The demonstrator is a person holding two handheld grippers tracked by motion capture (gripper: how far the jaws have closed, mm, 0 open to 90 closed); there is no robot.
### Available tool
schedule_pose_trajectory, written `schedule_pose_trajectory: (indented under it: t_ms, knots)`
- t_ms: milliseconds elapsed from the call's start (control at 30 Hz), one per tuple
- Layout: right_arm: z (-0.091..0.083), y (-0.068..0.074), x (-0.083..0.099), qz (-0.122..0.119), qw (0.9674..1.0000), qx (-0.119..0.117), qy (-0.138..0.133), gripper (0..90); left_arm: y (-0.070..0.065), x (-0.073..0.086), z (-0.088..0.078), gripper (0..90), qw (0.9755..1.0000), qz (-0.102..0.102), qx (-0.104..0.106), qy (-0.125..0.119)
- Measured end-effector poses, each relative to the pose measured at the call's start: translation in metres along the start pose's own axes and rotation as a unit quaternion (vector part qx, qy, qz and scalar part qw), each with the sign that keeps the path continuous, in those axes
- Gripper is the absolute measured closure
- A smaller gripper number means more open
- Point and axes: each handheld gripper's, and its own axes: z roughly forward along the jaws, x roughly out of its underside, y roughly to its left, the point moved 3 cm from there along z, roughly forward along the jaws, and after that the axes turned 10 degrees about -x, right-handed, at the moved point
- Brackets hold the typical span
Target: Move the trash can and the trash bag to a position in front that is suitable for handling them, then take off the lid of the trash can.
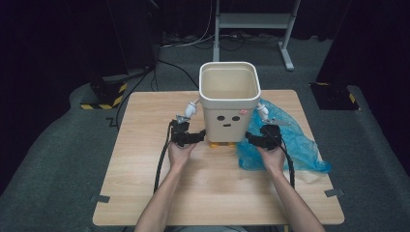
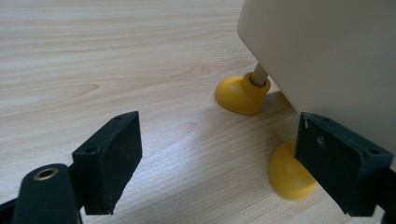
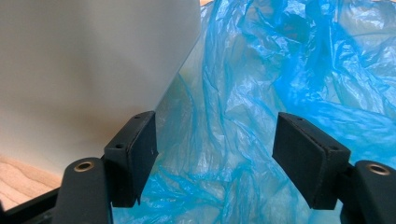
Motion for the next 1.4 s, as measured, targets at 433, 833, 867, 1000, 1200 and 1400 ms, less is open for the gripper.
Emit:
schedule_pose_trajectory:
  t_ms: [433, 833, 867, 1000, 1200, 1400]
  knots:
    - [-0.004, -0.003, -0.003, -0.003, 1.0, -0.006, -0.005, 34.5, -0.006, -0.001, 0.002, 17.8, 1.0, 0.005, -0.007, -0.003]
    - [-0.009, -0.013, 0.0, -0.003, 0.9999, 0.01, 0.005, 27.6, -0.005, -0.002, 0.006, 15.9, 0.9995, 0.009, 0.002, 0.031]
    - [-0.01, -0.017, 0.003, -0.006, 0.9998, 0.017, 0.006, 27.7, -0.004, 0.0, 0.007, 15.2, 0.9993, 0.013, -0.001, 0.034]
    - [-0.014, -0.036, 0.021, 0.007, 0.9993, 0.033, 0.016, 28.6, 0.002, 0.004, 0.007, 14.7, 0.9989, 0.011, -0.004, 0.045]
    - [-0.016, -0.058, 0.044, 0.017, 0.9976, 0.059, 0.031, 30.0, 0.01, 0.007, -0.002, 15.5, 0.9982, 0.025, -0.02, 0.05]
    - [-0.012, -0.064, 0.05, 0.012, 0.9967, 0.067, 0.042, 24.1, 0.019, 0.008, -0.011, 18.1, 0.9973, 0.032, -0.029, 0.059]
